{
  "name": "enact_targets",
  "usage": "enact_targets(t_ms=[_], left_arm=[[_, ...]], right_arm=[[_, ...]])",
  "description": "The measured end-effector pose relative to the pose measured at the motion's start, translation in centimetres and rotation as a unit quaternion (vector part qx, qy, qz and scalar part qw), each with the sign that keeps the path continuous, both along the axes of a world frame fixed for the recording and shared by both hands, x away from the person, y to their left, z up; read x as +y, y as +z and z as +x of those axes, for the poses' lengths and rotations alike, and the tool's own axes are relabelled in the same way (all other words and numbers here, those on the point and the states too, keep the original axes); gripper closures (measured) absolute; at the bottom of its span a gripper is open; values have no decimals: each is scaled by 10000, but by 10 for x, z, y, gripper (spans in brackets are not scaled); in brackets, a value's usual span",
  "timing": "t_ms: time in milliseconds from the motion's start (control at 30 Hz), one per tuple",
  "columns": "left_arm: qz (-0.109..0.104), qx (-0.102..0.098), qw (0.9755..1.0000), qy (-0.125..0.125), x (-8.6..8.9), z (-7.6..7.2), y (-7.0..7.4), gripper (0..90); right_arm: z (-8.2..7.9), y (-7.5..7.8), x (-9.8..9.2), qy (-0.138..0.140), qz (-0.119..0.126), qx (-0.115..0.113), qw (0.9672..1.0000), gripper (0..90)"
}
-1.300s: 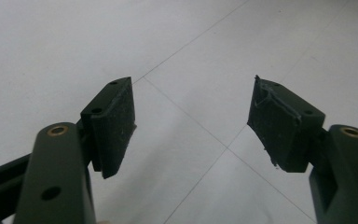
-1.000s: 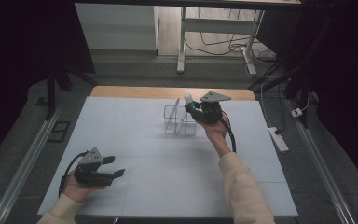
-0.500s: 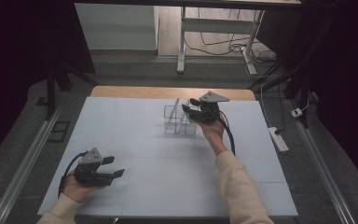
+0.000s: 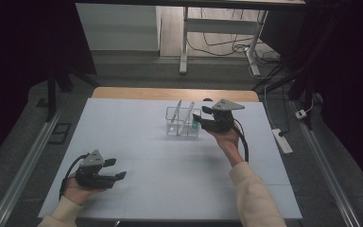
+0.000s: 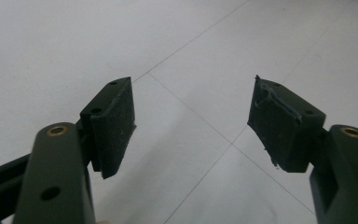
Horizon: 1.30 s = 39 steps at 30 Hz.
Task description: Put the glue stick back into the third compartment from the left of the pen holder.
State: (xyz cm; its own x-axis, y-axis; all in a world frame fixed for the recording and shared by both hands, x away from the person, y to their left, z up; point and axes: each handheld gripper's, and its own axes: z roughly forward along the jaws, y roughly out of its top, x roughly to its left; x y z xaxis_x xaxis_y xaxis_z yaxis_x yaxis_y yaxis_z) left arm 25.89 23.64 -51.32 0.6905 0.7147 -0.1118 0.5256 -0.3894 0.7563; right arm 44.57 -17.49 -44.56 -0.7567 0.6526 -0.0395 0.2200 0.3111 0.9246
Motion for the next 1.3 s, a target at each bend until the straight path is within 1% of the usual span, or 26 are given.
enact_targets(t_ms=[133,167,267,400,567,833,967,1100,1133,1167,1300], left_arm=[[11,7,10000,13,0,0,-1,318],[15,5,10000,9,0,0,-1,318],[20,15,10000,3,-1,0,-1,318],[23,22,10000,6,-1,0,-1,318],[29,10,10000,23,-1,1,-1,318],[15,-25,10000,65,-1,1,0,316],[17,-37,10000,74,-1,1,0,316],[21,-37,10000,76,-2,2,0,316],[21,-42,10000,78,-2,1,0,315],[22,-49,10000,76,-2,1,1,315],[17,-66,9999,82,-1,1,1,315]], right_arm=[[-16,-3,-17,117,-117,112,9998,442],[-20,-5,-21,143,-110,151,9997,441],[-32,-8,-33,160,-197,242,9994,438],[-48,-11,-50,151,-298,236,9992,439],[-66,-14,-70,170,-349,331,9987,436],[-92,-25,-99,147,-384,486,9980,426],[-102,-30,-108,123,-496,496,9975,422],[-107,-33,-114,102,-487,483,9976,419],[-108,-33,-115,81,-518,482,9975,417],[-108,-34,-115,107,-497,482,9975,416],[-108,-35,-113,152,-578,499,9970,408]])
